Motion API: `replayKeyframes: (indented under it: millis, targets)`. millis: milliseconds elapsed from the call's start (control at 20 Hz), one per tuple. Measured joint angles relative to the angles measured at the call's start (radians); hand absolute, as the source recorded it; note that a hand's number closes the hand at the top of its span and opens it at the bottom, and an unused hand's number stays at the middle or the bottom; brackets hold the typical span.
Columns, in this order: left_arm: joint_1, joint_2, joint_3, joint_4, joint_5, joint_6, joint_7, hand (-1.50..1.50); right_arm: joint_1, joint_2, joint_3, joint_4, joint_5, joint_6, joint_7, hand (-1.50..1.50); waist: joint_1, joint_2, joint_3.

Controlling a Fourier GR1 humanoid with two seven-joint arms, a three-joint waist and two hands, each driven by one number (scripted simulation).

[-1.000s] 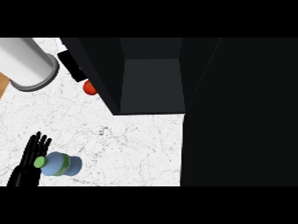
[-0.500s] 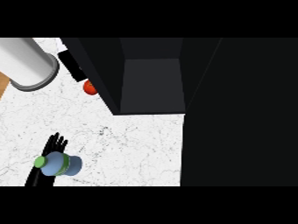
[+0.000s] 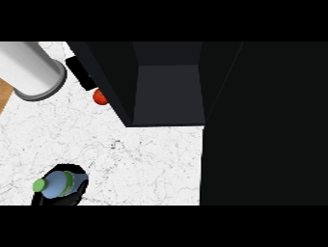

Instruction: Pick up the bottled water, place it into the cabinet and close the cabinet

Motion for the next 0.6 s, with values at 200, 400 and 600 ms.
replayKeyframes:
  millis: [200, 400, 600]
  targets:
    - [-0.009, -0.001, 0.000, 0.021, 0.017, 0.009, -0.006, 1.50, 0.022, -0.002, 0.005, 0.004, 0.007, 0.007, -0.022, -1.50, 0.000, -0.002, 0.005]
    - [-0.031, -0.024, 0.005, 0.031, 0.032, 0.097, 0.001, 1.50, 0.032, -0.001, 0.019, 0.002, 0.012, 0.008, -0.031, -1.50, 0.003, -0.003, 0.012]
    - [-0.062, -0.049, -0.019, 0.044, 0.056, 0.166, -0.017, 1.50, 0.036, -0.011, -0.007, 0.005, 0.011, 0.016, -0.039, -1.50, 0.004, -0.002, 0.011]
